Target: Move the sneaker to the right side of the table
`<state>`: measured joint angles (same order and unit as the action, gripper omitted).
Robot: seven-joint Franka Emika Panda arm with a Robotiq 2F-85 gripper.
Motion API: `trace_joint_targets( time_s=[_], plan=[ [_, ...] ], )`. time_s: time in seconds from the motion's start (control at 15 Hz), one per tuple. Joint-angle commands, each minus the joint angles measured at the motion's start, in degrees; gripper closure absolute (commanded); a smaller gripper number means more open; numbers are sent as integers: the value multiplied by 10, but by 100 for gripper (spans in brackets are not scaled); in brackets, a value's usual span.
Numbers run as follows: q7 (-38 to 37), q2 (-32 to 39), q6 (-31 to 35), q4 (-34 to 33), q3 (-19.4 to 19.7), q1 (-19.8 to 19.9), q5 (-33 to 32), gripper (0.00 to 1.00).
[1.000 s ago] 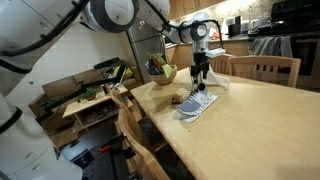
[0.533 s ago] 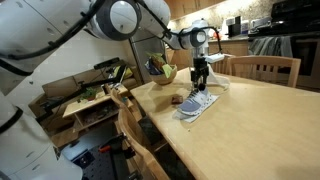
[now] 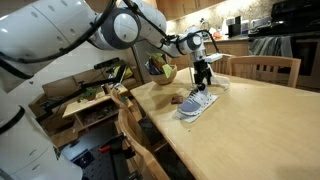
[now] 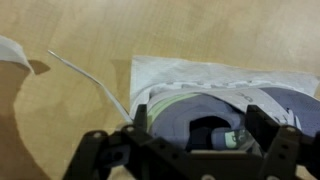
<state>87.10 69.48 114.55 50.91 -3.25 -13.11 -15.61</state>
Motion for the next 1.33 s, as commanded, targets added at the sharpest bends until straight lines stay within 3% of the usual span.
trace_joint_targets(
  time_s=[0.0,0.2,0.6,1.0,1.27],
  plan=[
    [-17,20,-2,-37,12,-12,-6,0],
    [2,8,12,-27,-7,-7,6,0],
    [6,27,49,-58,4,-9,-15,0],
    [27,42,40,-67,-2,8,-6,0],
    [21,41,36,-70,0,-1,-11,0]
  ],
)
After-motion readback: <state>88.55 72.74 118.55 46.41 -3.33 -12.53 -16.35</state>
